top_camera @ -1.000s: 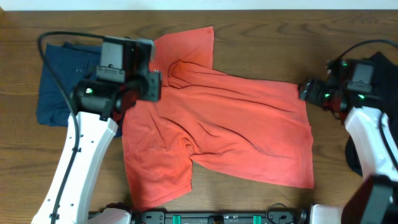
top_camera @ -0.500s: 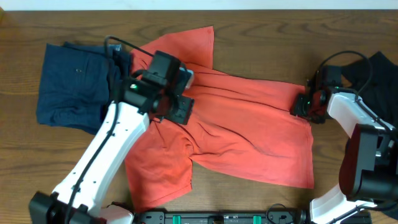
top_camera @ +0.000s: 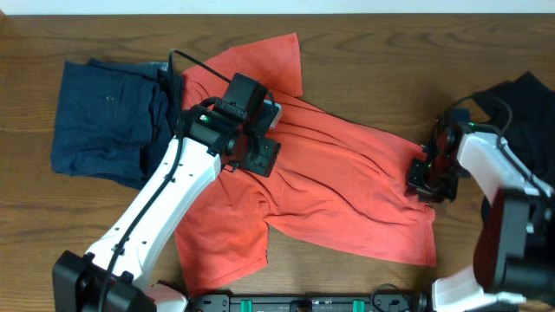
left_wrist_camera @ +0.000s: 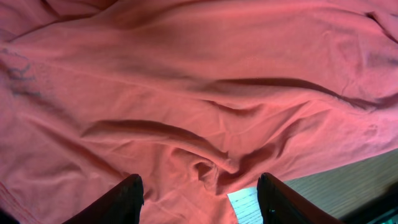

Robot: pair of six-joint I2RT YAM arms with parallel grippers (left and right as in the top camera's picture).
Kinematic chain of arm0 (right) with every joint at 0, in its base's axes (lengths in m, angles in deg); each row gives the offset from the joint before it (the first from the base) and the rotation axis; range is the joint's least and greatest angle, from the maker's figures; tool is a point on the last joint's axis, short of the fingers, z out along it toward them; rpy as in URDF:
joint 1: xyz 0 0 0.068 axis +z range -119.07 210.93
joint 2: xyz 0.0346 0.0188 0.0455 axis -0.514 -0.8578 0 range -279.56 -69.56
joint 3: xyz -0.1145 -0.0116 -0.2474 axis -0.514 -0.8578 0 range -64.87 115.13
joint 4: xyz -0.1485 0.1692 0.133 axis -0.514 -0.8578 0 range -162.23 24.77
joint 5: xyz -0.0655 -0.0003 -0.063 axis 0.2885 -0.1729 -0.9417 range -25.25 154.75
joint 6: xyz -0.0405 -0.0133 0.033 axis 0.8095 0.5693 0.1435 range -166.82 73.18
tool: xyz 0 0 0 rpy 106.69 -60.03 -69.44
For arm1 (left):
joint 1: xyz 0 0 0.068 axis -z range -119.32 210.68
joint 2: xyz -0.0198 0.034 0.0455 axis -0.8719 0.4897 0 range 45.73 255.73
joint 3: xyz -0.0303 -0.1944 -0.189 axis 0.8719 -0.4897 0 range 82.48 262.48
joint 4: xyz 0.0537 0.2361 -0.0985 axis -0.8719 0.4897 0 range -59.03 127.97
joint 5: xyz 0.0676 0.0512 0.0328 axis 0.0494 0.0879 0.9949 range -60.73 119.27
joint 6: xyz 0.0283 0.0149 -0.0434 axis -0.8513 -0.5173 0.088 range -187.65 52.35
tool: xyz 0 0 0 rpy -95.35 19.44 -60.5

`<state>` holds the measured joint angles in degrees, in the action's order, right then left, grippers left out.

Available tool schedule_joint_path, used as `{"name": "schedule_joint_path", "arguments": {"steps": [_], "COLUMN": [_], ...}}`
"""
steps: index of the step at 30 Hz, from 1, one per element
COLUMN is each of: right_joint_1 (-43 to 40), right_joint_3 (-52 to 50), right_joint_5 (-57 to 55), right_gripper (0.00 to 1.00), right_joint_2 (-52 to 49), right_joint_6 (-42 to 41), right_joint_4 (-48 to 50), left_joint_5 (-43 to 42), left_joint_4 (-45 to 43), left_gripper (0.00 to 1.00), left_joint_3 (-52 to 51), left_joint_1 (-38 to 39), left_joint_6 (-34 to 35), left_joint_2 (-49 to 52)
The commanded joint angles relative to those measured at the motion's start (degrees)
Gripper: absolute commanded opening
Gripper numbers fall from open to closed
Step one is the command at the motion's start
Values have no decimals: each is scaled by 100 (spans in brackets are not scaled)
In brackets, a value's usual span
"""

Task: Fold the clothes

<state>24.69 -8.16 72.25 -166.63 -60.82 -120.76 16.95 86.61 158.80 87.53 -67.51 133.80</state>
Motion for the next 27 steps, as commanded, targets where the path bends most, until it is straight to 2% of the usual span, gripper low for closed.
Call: {"name": "schedule_joint_path", "arguments": {"steps": [1,3,6,11,22,23,25,27], "right_joint_1": [57,11,-70,-291,-326,-326,-323,-323], "right_joint_3": [48,48,48,46,46,46,46,46], "right_joint_5": [-160,-214,-201,-33,505,649,841,986], "right_gripper": [63,81,87,76,65,62,49,32], "right_joint_2": [765,1064,1167,793,-761,-828,-898,-898], "right_joint_6": [109,109,2,-234,-590,-588,-588,-564], "right_joint_4": [238,839,1668,2520,3189,3198,3176,3169], "left_joint_5": [-48,-50,-50,-52,-52,-52,-52,-52], "left_joint_4": [-48,-111,-125,-107,-107,-107,-111,-111], "left_gripper": [60,60,61,61,60,60,61,60], "left_joint_3": [-44,-44,-44,-44,-44,-44,-44,-44], "left_joint_1": [11,11,11,13,13,13,13,13], "left_joint_6": [-35,-35,-33,-33,-31,-33,-33,-33], "left_joint_2": [7,7,7,7,7,7,7,7]}}
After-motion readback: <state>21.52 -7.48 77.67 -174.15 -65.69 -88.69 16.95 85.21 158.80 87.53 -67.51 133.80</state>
